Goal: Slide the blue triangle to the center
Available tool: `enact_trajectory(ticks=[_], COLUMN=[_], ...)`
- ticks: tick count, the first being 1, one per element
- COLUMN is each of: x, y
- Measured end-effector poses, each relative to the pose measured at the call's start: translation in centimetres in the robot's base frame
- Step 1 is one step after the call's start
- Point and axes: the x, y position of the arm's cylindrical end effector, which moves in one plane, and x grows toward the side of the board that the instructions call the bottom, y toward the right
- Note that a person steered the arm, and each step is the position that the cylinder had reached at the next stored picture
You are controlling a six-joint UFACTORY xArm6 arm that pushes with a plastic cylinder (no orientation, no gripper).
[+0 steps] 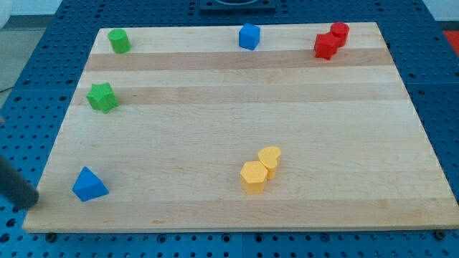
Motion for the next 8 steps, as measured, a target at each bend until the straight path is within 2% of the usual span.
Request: enact_trajectory(ticks=[1,2,3,4,5,6,7,8], x=[-1.1,-7.7,-11.9,-9.5,-4.4,-1.8,-6.7,-13.4], y=[5.3,11.1,14.8,11.7,6.7,7.2,14.5,20.7])
